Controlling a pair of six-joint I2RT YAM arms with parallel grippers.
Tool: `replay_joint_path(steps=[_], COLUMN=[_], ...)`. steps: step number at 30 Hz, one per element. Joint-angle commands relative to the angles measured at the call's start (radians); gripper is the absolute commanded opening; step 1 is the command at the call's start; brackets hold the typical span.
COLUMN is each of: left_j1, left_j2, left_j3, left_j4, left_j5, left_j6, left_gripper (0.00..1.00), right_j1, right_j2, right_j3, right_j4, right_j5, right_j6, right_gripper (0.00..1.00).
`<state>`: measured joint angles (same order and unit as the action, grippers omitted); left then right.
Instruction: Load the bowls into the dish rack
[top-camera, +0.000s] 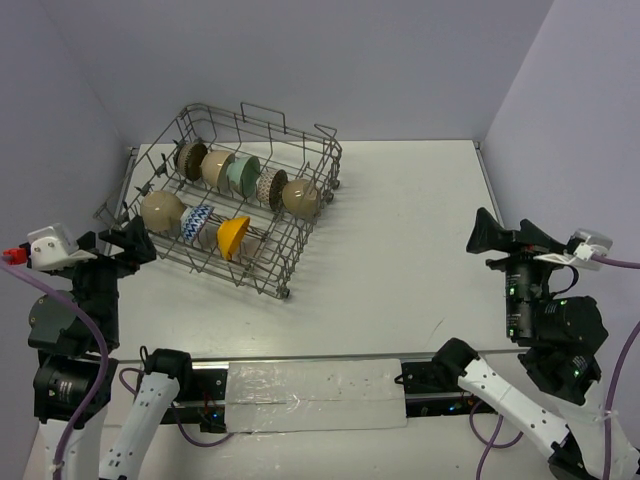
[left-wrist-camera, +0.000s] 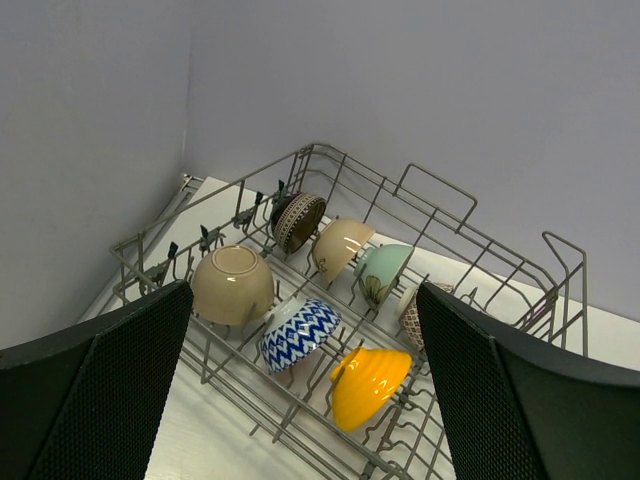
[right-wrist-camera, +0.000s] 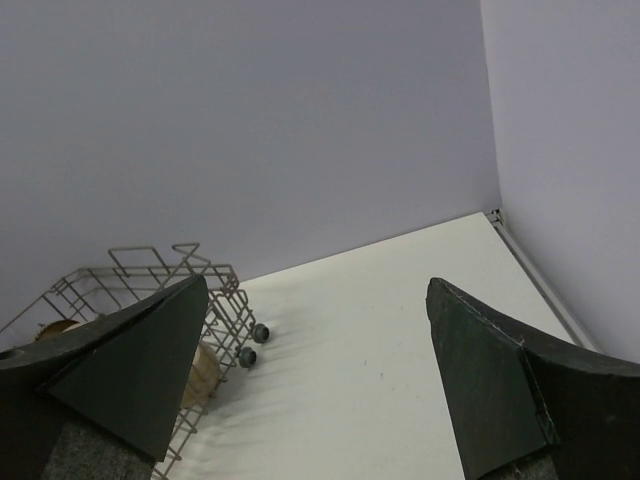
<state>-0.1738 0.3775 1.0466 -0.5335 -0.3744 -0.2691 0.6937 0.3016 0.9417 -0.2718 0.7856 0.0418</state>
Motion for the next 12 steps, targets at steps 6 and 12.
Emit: replay_joint_path(steps=[6, 12], left_j1=[-0.003, -0.003], left_j2=[-0.006, -0.014], left_j3=[0.020, 0.016], left_j4=[-0.023, -0.065], left_j5=[-0.029, -0.043], left_j6=[0.001, 0.001], left_gripper=[0.99, 0.99], right_j1=[0.000, 0.000], right_j2=[-0.032, -0.015], right_j3=[-0.011, -0.011], right_j4=[0.049, 0.068], right_j5=[0.021, 0.018], right_j6=[-0.020, -0.028], right_gripper=[0.97, 0.97])
